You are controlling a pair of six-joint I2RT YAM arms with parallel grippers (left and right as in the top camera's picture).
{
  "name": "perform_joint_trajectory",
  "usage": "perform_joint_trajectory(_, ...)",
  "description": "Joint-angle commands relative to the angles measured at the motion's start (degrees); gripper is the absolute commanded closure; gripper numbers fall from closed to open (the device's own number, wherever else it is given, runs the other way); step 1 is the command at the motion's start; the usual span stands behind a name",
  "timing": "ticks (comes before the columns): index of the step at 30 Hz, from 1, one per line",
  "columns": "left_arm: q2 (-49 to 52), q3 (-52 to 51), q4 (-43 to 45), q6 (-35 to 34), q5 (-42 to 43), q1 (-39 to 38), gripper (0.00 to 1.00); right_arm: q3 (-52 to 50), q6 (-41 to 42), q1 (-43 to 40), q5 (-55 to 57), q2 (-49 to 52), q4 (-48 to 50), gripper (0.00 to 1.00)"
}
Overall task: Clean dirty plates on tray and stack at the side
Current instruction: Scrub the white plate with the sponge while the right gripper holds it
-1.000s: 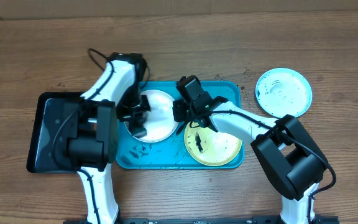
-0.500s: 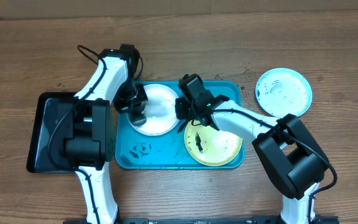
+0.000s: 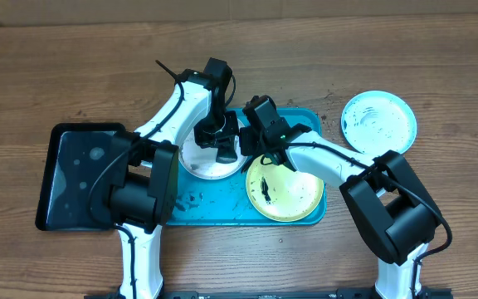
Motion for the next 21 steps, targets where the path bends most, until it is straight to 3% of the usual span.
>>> perform_joint_trajectory(1, 1.9, 0.0, 0.2, -2.1, -2.3, -0.8, 0.96, 1.1, -0.6, 1.2, -1.4, 0.0, -0.2, 0.96)
perform_joint_trajectory(11, 1.9, 0.2, -5.1, -3.9, -13.9, 9.9, 0.96, 1.1, -0.6, 1.2, -1.3, 0.0, -0.1, 0.96)
perform_joint_trajectory(21, 1.1, 8.9, -16.9, -3.9, -14.3, 18.7, 0.96, 1.3, -0.8, 1.2, -1.4, 0.0, 0.4, 0.96)
